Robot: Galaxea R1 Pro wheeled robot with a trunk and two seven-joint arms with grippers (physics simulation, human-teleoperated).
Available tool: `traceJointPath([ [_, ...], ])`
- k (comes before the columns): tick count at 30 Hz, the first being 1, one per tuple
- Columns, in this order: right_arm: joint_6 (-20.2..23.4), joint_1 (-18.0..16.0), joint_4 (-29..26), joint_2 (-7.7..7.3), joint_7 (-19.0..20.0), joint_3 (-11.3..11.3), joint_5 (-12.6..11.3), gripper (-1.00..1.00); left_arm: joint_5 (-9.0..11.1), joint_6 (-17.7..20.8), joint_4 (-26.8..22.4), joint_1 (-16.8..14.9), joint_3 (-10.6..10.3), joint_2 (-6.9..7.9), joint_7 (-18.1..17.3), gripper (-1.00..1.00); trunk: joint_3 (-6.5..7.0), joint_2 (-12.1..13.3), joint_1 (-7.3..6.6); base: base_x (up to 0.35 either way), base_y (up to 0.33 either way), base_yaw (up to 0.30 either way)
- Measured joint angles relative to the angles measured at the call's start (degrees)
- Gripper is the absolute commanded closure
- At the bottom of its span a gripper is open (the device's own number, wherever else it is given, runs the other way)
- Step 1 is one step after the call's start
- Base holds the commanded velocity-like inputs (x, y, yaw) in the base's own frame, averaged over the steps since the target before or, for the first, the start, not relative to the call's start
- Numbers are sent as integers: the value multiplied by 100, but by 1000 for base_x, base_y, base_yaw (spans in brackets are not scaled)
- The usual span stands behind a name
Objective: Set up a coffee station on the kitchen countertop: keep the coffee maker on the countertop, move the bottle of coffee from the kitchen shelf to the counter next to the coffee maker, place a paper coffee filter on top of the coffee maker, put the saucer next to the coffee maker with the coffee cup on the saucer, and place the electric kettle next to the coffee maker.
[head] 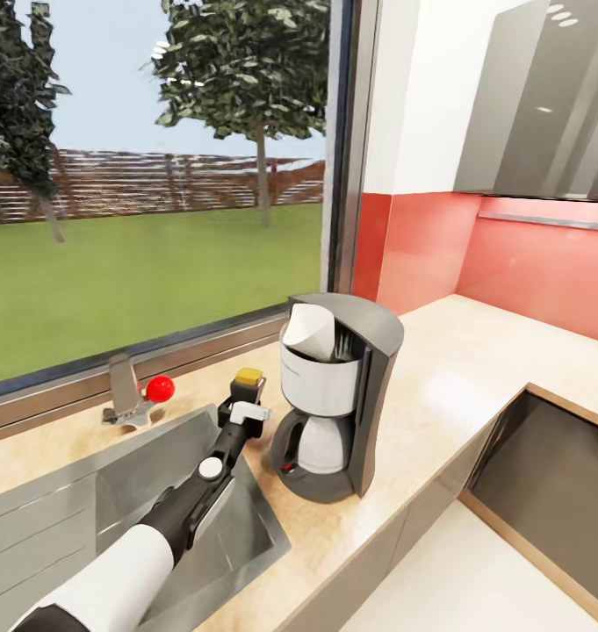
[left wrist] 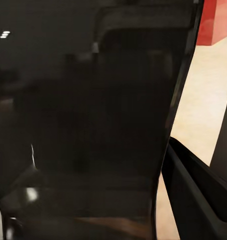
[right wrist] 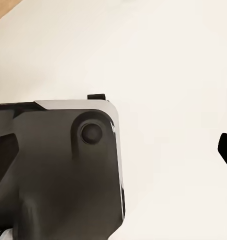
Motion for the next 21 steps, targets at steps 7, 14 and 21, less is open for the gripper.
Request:
traceJointPath([
  [7, -1, 0, 0, 0, 0, 0, 1, -100, -15, 4, 0, 9, -22, -11, 2, 100, 0, 0, 0, 12, -19, 0],
  [14, -1, 0, 0, 0, 0, 1, 0, -100, -14, -3, -8, 24, -14, -5, 1, 100, 0, 0, 0, 73, -109, 0],
  [21, -1, 0, 0, 0, 0, 0, 2, -100, -25, -50, -7, 26, -14, -2, 4, -100, 0, 0, 0, 4, -4, 0],
])
